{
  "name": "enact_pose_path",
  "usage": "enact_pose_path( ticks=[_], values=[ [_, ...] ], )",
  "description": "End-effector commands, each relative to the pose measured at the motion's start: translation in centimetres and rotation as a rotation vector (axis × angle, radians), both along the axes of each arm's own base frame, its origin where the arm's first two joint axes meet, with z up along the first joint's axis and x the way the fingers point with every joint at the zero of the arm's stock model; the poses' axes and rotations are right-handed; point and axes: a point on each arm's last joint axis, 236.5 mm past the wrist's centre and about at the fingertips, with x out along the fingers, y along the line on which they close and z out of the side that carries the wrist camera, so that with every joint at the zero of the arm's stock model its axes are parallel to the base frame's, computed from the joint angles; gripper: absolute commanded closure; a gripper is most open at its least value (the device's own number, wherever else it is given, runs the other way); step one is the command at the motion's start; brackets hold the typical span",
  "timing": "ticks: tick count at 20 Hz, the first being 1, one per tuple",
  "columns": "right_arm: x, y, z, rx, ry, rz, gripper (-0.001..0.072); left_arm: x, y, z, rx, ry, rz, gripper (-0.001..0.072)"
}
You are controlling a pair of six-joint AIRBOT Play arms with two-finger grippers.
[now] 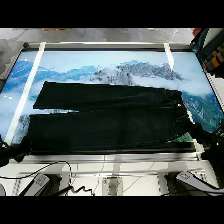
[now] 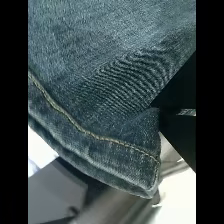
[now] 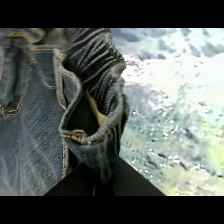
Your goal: Fold the clothes and pants, and hang the long-sleeved shirts on hangers.
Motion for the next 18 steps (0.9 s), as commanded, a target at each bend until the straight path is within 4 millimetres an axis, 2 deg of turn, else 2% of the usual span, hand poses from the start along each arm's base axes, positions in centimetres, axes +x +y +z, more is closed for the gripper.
enact_pose_path(
  ticks=[1,2,5,8,10,13,15,18],
  values=[
    [-0.9,-0.4,2.5,-0.117,0.005,0.02,0.0692,6.0,2.1,5.2,0.025,-0.281,0.065,0.069],
    [-1.3,-0.8,3.5,-0.152,0.009,0.004,0.0692,7.2,3.1,7.1,0.041,-0.334,0.071,0.069],
    [-3.0,-1.1,6.0,-0.228,0.049,-0.059,0.0692,9.1,5.3,11.7,0.116,-0.408,0.034,0.069],
    [-5.4,-0.7,8.6,-0.323,0.09,-0.1,0.0692,10.1,6.6,14.9,0.183,-0.457,0.019,0.069],
    [-6.3,-0.6,10.6,-0.384,0.073,-0.147,0.0693,10.4,7.2,15.5,0.21,-0.467,0.024,0.0691],
    [-6.2,-1.3,13.8,-0.439,-0.003,-0.244,0.0693,11.8,8.3,15.7,0.287,-0.473,0.055,0.0693],
    [-5.9,-2.0,14.0,-0.408,-0.01,-0.299,0.0694,14.5,7.8,15.3,0.309,-0.476,0.046,0.0694],
    [-4.8,-2.7,13.4,-0.327,-0.027,-0.35,0.0694,20.7,5.2,14.2,0.255,-0.479,-0.013,0.0694]
  ],
)
